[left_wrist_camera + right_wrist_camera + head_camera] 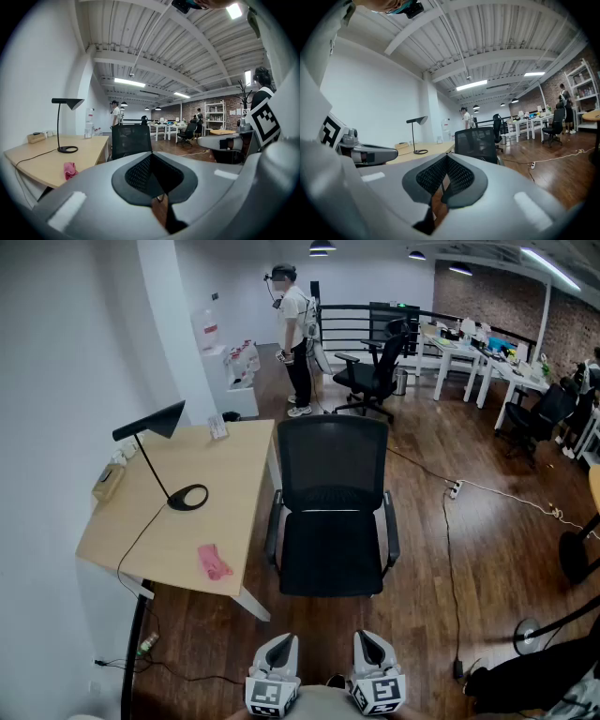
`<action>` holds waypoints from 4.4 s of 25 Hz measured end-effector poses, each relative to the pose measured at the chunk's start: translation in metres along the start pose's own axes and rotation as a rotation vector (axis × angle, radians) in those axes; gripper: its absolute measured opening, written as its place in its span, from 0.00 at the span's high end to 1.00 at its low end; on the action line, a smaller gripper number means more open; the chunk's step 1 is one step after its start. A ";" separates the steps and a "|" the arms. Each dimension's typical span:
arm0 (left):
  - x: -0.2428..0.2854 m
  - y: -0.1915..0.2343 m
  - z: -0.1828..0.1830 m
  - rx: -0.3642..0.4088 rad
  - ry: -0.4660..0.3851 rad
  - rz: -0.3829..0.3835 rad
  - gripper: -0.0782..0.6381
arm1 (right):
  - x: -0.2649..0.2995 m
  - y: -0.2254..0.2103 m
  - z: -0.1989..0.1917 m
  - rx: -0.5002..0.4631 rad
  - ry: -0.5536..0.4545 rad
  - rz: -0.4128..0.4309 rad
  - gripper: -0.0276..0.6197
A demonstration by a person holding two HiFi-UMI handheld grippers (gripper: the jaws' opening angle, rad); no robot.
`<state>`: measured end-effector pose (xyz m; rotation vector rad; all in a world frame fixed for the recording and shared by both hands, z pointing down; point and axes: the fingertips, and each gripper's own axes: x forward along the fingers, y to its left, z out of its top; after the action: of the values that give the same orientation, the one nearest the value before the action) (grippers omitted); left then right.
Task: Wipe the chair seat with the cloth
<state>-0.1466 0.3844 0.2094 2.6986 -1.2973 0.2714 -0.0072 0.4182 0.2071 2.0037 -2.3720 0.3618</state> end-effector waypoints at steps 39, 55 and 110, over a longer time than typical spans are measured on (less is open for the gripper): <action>0.024 0.364 0.001 -0.141 -0.070 0.355 0.81 | 0.324 0.197 0.010 -0.227 0.141 0.299 0.77; 0.012 0.456 -0.055 -0.216 0.029 0.611 0.86 | 0.442 0.293 -0.095 -0.327 0.409 0.551 0.65; 0.150 0.381 -0.066 -0.281 0.083 0.259 0.88 | 0.440 0.172 -0.087 -0.117 0.510 0.239 0.86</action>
<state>-0.3598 0.0480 0.3229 2.2673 -1.5318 0.2070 -0.2654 0.0331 0.3334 1.3691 -2.2324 0.6335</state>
